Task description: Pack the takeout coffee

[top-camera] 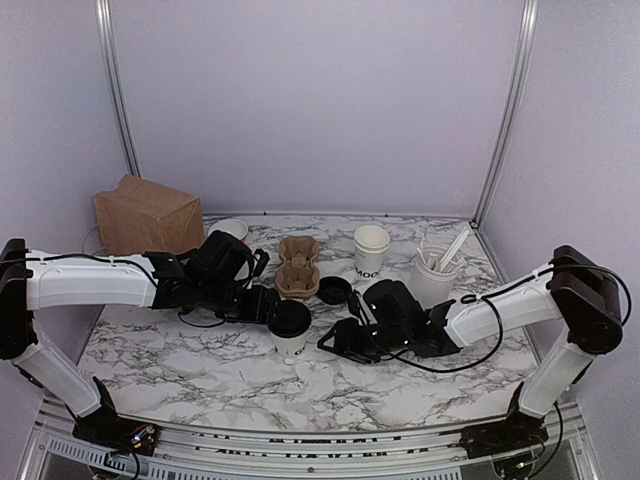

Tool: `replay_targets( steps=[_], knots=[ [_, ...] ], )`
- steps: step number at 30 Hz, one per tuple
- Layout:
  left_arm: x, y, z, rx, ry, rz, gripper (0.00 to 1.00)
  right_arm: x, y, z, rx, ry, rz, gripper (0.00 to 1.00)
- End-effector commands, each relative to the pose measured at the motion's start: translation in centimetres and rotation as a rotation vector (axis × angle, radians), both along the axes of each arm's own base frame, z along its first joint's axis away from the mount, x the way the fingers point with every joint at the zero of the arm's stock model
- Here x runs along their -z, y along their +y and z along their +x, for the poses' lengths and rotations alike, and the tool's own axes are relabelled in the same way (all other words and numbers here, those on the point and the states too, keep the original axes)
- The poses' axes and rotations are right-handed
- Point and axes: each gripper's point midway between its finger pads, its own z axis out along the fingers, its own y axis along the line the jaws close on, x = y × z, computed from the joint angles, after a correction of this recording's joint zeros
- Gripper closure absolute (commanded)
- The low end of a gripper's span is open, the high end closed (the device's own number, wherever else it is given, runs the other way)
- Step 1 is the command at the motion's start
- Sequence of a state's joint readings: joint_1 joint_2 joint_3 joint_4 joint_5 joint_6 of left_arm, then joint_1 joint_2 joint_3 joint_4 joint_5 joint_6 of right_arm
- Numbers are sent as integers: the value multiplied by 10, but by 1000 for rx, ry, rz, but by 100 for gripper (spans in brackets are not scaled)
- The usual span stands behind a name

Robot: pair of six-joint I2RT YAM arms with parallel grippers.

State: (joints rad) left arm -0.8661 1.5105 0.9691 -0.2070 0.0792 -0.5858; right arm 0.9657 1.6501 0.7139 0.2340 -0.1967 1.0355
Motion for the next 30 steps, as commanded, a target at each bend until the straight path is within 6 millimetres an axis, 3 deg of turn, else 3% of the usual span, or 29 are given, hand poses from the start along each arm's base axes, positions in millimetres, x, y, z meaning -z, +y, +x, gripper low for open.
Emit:
replay_targets(
  steps=[1, 8, 12, 19, 30],
  knots=[
    [-16, -7, -2, 26, -10, -21, 27, -49, 11, 20, 0, -119, 21, 50],
    [-54, -7, 5, -1, -66, -75, 27, -81, 20, 26, -20, -185, 60, 48],
    [-64, 9, 16, -73, -92, -78, 27, -87, 25, 28, -31, -210, 46, 48],
    [-36, 40, 33, -157, -41, -23, 29, -86, 32, 30, -51, -225, 19, 50],
    [-10, 30, 33, -101, 25, 0, 32, -80, 36, 32, -63, -234, -16, 66]
  ],
)
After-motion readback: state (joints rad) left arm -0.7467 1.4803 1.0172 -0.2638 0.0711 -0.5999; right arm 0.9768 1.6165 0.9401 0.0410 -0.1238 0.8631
